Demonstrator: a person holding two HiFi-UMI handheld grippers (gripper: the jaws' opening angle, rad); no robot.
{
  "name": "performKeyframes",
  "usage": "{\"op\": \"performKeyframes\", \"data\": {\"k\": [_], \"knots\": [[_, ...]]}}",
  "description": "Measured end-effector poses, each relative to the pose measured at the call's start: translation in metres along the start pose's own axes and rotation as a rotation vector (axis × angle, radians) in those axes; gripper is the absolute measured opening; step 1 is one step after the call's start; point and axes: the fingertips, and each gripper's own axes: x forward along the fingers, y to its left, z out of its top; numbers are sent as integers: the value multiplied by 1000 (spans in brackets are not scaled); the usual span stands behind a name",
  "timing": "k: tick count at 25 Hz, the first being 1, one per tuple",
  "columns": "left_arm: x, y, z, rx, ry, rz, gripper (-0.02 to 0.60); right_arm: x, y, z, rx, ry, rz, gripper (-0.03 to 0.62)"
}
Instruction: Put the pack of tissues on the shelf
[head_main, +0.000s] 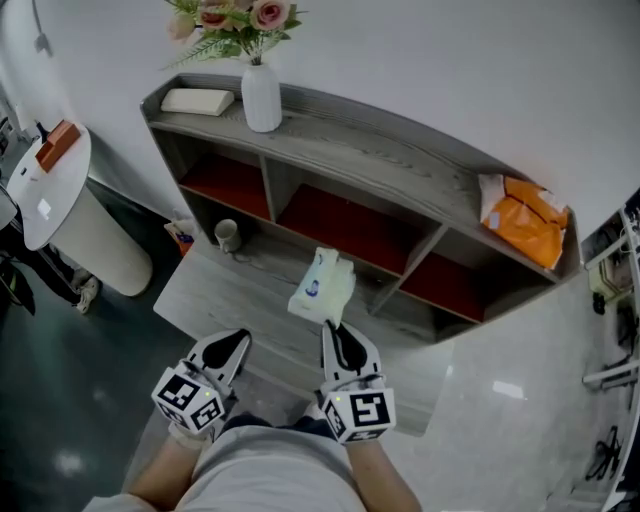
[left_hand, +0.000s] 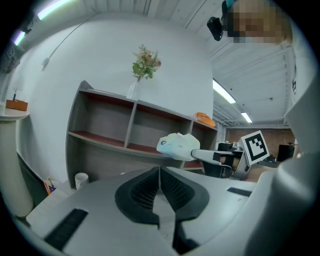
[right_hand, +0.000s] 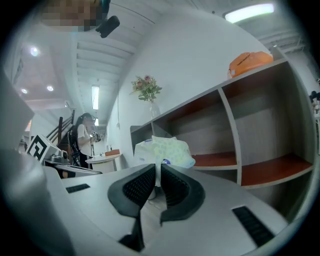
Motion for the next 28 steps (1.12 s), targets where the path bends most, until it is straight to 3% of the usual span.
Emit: {"op": "performKeyframes", "data": {"k": [6, 15, 28], "knots": [[22, 2, 21, 24, -25, 71, 25, 28, -31, 19, -18, -17, 41, 44], [29, 17, 37, 20, -25, 106, 25, 77, -46, 41, -59, -12, 23, 44], [19, 63, 41, 5, -3, 120, 25, 154, -47, 8, -83, 121, -71, 44]]}}
